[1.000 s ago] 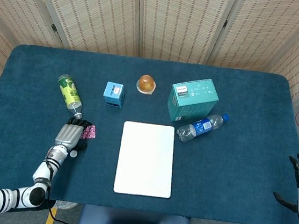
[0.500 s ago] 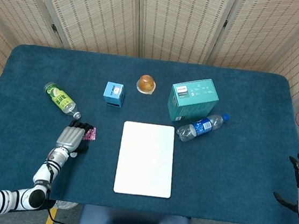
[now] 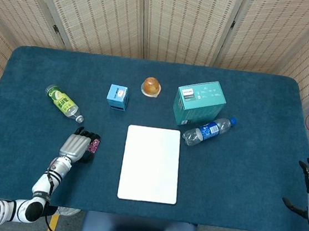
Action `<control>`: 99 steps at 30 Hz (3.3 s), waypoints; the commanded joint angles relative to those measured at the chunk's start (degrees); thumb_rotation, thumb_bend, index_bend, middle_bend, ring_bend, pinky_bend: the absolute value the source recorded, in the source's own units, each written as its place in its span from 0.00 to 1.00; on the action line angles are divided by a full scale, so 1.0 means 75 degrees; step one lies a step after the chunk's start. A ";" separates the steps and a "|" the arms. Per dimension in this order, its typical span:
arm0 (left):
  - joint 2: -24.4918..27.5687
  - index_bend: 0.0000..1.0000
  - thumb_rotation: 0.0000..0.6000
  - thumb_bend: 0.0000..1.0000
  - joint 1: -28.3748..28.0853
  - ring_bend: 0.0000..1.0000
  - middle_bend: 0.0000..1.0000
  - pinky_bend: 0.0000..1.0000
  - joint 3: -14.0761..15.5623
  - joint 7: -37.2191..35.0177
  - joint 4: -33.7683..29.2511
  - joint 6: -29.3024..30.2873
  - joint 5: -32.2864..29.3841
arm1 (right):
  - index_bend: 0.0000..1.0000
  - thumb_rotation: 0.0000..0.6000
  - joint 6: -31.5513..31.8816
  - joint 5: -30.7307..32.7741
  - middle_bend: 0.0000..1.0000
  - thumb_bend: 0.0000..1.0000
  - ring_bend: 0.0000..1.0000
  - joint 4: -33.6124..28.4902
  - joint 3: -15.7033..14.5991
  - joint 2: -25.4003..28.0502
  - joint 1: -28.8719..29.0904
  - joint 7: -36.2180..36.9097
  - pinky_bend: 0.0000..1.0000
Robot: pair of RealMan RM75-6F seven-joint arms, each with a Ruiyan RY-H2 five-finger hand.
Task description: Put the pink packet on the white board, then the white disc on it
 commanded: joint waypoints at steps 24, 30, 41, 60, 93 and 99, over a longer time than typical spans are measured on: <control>-0.0193 0.23 1.00 0.42 0.0031 0.12 0.18 0.02 0.0241 0.0875 0.0630 0.0245 0.0319 | 0.09 1.00 0.0040 0.0002 0.06 0.07 0.05 -0.0034 -0.0006 0.0011 -0.0046 -0.0014 0.01; -0.0288 0.26 1.00 0.41 0.0013 0.12 0.18 0.02 0.0238 0.1033 0.0716 0.0286 0.0310 | 0.09 1.00 0.0048 0.0010 0.06 0.07 0.05 -0.0002 -0.0003 -0.0005 -0.0056 0.0009 0.01; -0.0399 0.27 1.00 0.41 0.0014 0.12 0.18 0.02 0.0216 0.1230 0.0848 0.0289 0.0158 | 0.09 1.00 0.0011 0.0025 0.06 0.07 0.05 0.0042 -0.0007 -0.0013 -0.0056 0.0078 0.01; -0.0591 0.39 1.00 0.41 0.0098 0.14 0.18 0.02 0.0162 0.1035 0.1142 0.0459 0.0526 | 0.09 1.00 0.0032 0.0029 0.06 0.07 0.05 0.0067 -0.0003 -0.0026 -0.0081 0.0131 0.01; -0.1086 0.37 1.00 0.41 -0.1048 0.13 0.18 0.01 -0.0028 0.1696 -0.0093 -0.0253 0.2062 | 0.09 1.00 0.0300 0.0051 0.06 0.07 0.05 0.0103 0.0001 0.0011 -0.0288 0.0273 0.01; -0.1354 0.35 1.00 0.41 -0.1197 0.13 0.18 0.01 -0.0083 0.1932 0.0098 -0.0300 0.1763 | 0.09 1.00 0.0280 0.0072 0.06 0.07 0.05 0.0147 -0.0003 -0.0019 -0.0305 0.0314 0.01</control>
